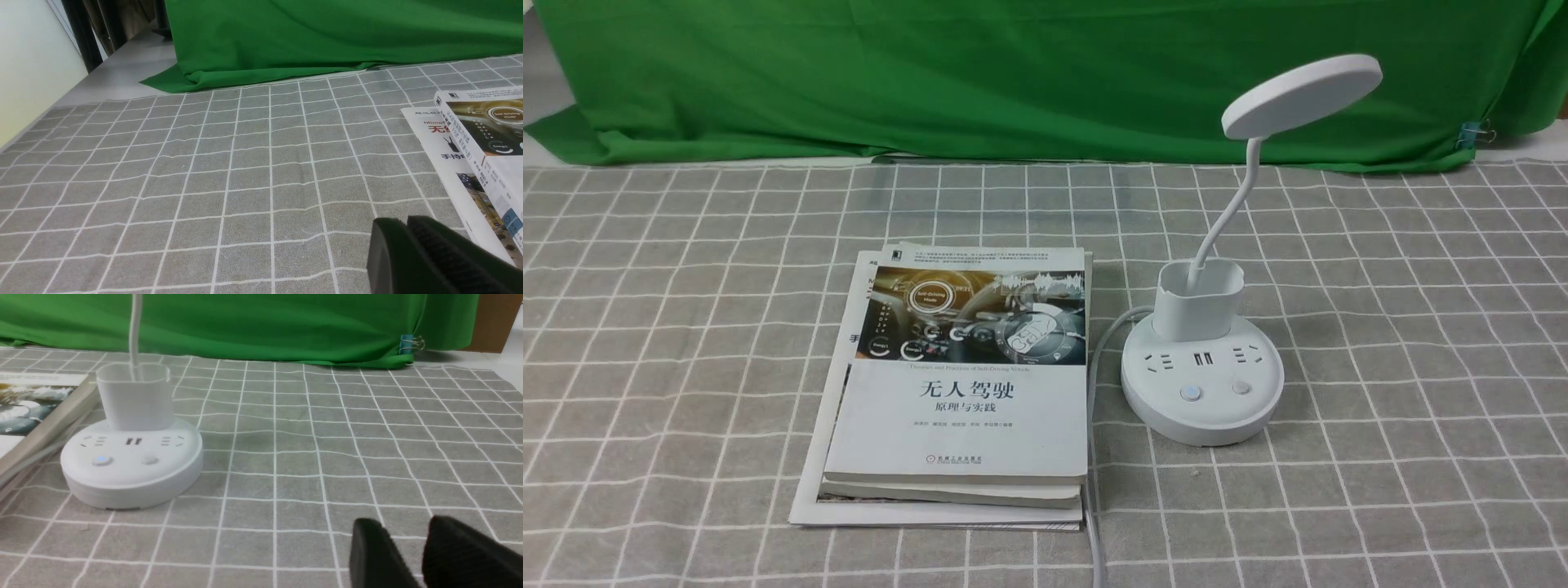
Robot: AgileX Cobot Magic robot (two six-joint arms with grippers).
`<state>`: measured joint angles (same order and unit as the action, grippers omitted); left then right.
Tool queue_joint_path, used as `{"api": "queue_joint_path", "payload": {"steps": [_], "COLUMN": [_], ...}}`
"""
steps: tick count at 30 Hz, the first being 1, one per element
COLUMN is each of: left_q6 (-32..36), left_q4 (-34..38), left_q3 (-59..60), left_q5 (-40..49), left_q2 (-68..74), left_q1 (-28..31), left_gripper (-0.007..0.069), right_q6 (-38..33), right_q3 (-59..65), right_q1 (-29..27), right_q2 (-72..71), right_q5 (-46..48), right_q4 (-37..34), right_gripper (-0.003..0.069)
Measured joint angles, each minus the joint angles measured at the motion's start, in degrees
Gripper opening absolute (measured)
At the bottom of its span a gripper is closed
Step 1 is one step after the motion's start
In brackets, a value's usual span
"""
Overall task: Turn on the desk lamp on the grey coffee tablecloth with your hand.
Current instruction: 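Press the button on the base of the white desk lamp with the right gripper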
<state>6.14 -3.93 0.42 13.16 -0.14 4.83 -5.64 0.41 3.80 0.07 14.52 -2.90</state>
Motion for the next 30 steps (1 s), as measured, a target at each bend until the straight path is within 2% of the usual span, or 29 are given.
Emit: {"api": "queue_joint_path", "payload": {"steps": [18,20,22,23,25,30], "left_q6": [0.0,0.0,0.0,0.0,0.0,0.0], "left_q4": [0.0,0.0,0.0,0.0,0.0,0.0], "left_q3": [0.0,0.0,0.0,0.0,0.0,0.0], "left_q5": [0.0,0.0,0.0,0.0,0.0,0.0], "left_q2": [0.0,0.0,0.0,0.0,0.0,0.0], "left_q1": [0.0,0.0,0.0,0.0,0.0,0.0], "left_gripper": [0.0019,0.0019,0.0019,0.0019,0.0019,0.0019], "right_q6": [0.85,4.42,11.18,11.82,19.76,26.11], "right_q3": [0.0,0.0,0.0,0.0,0.0,0.0], "right_q1": [0.0,0.0,0.0,0.0,0.0,0.0], "right_q2": [0.0,0.0,0.0,0.0,0.0,0.0], "right_q5": [-1.94,-5.26,-11.3,-11.85,-17.86,-23.42], "right_q4": [-0.46,-1.27,-1.68,-1.67,-1.95,-2.16], "right_gripper": [0.0242,0.0242,0.0242,0.0242,0.0242,0.0234]}}
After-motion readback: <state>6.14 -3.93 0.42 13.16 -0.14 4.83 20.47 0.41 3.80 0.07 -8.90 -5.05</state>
